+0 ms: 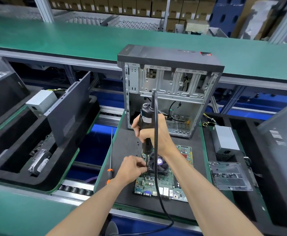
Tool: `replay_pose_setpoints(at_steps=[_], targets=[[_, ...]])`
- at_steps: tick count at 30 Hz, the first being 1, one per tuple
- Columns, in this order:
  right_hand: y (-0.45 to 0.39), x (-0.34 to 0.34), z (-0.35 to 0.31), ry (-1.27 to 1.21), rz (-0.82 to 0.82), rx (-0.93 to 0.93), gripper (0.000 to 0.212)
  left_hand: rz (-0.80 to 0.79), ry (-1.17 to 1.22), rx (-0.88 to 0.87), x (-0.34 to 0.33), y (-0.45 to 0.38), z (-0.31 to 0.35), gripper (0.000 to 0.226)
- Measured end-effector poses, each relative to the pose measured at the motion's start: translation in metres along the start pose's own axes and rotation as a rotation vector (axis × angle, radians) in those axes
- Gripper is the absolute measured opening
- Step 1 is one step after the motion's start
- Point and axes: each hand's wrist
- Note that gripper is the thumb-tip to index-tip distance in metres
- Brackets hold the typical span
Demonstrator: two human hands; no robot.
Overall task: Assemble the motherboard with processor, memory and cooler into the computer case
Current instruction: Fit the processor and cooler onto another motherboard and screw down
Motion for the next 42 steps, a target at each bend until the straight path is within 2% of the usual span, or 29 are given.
replay_pose_setpoints(at_steps=[3,5,7,11,14,17,18,23,28,33,38,42], targets=[[0.003,0.016,-0.001,-0.089,0.067,-0.008,0.028,-0.014,-0.019,-0.046,0.005,-0.007,0.009,0.024],[0.003,0.029,-0.004,-0.136,0.123,0.028,0.03,0.046,0.019,-0.095,0.004,-0.011,0.02,0.025],[0.003,0.041,-0.009,-0.179,0.177,0.047,0.033,0.039,0.026,-0.182,0.002,-0.018,0.032,0.028],[0.006,0.068,-0.018,-0.16,0.243,0.101,0.031,-0.183,-0.091,-0.293,-0.009,-0.037,0.056,0.036],[0.01,0.085,-0.021,-0.156,0.285,0.098,0.031,-0.346,-0.132,-0.241,-0.022,-0.047,0.07,0.039],[0.015,0.093,-0.019,-0.144,0.321,0.08,0.031,-0.485,-0.139,-0.172,-0.031,-0.053,0.077,0.024],[0.016,0.095,-0.018,-0.139,0.332,0.074,0.029,-0.498,-0.172,-0.184,-0.032,-0.055,0.078,0.026],[0.02,0.097,-0.011,-0.116,0.377,0.051,0.03,-0.524,-0.269,-0.198,-0.033,-0.059,0.078,0.035],[0.02,0.1,-0.003,-0.106,0.398,0.043,0.027,-0.518,-0.214,-0.182,-0.032,-0.059,0.074,0.032],[0.017,0.102,0.001,-0.105,0.393,0.004,0.016,-0.527,-0.198,-0.167,-0.032,-0.06,0.074,0.031],[0.016,0.102,0.002,-0.076,0.387,0.013,0.02,-0.539,-0.207,-0.158,-0.032,-0.06,0.074,0.031],[0.013,0.103,0.005,-0.041,0.291,0.023,0.024,-0.534,-0.233,-0.183,-0.033,-0.062,0.073,0.033]])
Point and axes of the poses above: each hand's wrist, its own y-axis away from the middle knuckle, its own x-axis out of the back of the hand, z = x × y, and after that the axes turned 5 degrees about y, right-handed
